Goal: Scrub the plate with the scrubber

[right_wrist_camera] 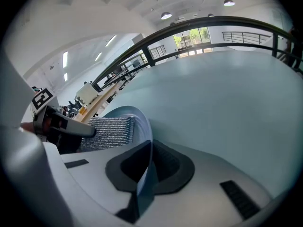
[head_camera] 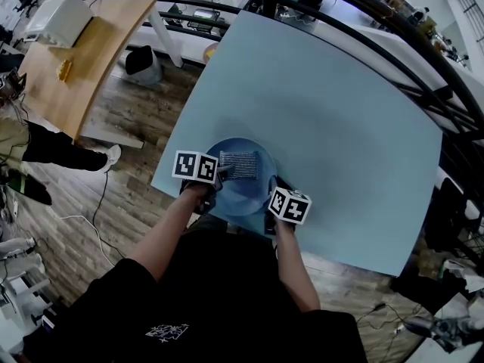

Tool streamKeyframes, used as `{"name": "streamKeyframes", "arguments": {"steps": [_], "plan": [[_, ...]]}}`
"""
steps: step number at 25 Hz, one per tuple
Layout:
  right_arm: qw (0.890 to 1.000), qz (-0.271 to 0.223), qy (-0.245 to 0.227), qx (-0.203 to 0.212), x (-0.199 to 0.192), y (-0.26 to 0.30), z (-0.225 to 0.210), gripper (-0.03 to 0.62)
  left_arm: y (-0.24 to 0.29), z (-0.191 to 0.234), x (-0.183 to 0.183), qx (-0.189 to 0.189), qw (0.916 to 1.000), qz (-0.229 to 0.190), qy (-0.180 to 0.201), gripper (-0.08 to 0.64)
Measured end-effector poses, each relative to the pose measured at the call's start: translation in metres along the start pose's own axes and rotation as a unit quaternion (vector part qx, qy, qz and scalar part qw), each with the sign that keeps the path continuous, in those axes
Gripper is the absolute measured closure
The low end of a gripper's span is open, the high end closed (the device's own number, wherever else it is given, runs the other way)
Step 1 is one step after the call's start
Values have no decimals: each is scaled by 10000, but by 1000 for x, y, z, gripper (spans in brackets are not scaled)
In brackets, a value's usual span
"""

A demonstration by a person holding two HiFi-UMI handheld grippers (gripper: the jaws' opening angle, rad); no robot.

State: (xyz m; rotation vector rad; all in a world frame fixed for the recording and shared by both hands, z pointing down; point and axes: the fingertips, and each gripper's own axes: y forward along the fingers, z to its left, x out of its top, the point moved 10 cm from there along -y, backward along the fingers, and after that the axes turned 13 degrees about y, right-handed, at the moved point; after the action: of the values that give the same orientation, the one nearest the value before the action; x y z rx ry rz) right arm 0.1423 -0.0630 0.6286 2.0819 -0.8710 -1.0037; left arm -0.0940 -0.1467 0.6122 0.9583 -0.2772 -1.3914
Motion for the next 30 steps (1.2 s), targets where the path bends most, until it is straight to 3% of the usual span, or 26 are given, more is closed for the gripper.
{"name": "streamKeyframes", "arguments": {"steps": [16,30], "plan": [[10000,6,-15,34,1,2,-3,575,-44,33,-18,368,9982,-260,-384,474],[9999,-25,-25,114,-1,1,-2,575,-72,39,-51,451,9981,-124,-406,474]]}}
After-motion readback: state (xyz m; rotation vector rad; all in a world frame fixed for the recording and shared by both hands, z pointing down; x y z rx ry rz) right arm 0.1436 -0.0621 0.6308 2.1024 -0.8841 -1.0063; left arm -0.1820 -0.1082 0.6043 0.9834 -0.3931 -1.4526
